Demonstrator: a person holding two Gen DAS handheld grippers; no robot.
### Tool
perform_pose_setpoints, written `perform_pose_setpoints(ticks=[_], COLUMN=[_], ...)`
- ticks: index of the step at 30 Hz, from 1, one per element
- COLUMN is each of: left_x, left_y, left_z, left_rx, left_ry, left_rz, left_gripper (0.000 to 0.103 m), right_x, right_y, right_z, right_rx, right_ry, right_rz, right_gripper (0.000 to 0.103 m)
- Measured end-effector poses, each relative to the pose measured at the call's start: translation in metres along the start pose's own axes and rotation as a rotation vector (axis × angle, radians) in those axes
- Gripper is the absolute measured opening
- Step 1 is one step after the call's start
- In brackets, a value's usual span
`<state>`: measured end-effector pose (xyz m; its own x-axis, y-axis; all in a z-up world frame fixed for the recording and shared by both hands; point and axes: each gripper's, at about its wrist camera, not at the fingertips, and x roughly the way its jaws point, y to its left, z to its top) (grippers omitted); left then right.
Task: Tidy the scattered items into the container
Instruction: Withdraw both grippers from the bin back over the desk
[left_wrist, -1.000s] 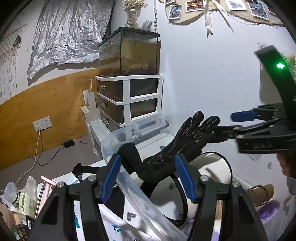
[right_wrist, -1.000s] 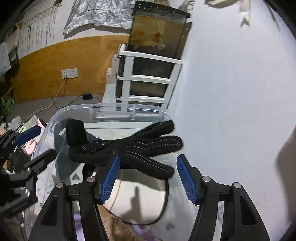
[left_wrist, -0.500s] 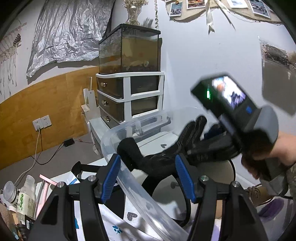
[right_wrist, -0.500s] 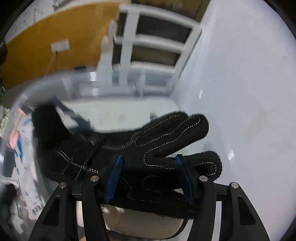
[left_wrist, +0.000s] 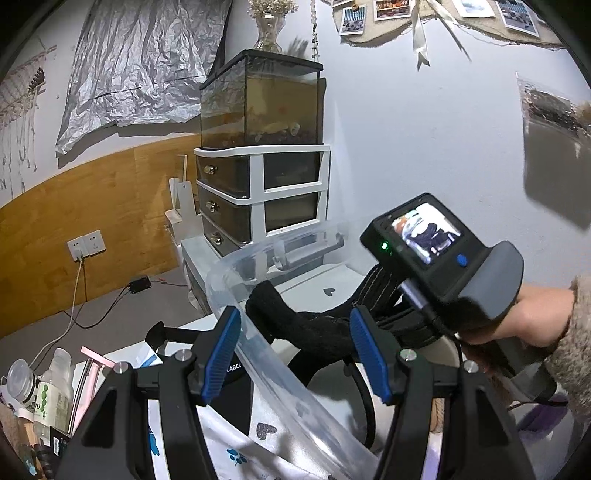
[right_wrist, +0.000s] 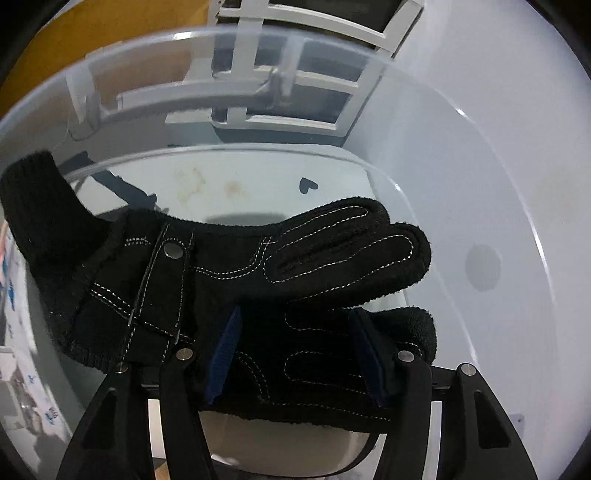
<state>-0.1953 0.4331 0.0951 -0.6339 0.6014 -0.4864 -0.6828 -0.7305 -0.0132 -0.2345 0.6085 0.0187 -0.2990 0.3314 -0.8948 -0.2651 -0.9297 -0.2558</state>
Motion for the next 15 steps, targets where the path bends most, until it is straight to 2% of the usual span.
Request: perform_pose_setpoints(ticks=[4,7,11,15], left_x=[-0.002,-0.004,-0.008,-0.013], left_y=[-0.001,-0.003,-0.006,-0.01], left_z=[-0.001,-0.001,0.002,0.003], left_rx=[-0.001,0.007,0.014,0.021], left_ry=[0.0,0.0,-0.007,-0.01], left_rz=[0.0,0.001,-0.003,-0.002], left_gripper=[0.061,0.061,0.061,0.061], right_x=[-0.002,-0.014,-0.049,-0.085], right_y=[-0.003,-0.014,-0.036,-0.051], right_z=[-0.001,-0.001,-0.004,-0.014], right_rx=[0.022,0.064,0.149,0.18], right_ry=[-0.005,-0.029,-0.117,-0.181], right_rz=[0.013,0.061,0.191,0.215], right_gripper=[0.059,0.059,0.059,0.059])
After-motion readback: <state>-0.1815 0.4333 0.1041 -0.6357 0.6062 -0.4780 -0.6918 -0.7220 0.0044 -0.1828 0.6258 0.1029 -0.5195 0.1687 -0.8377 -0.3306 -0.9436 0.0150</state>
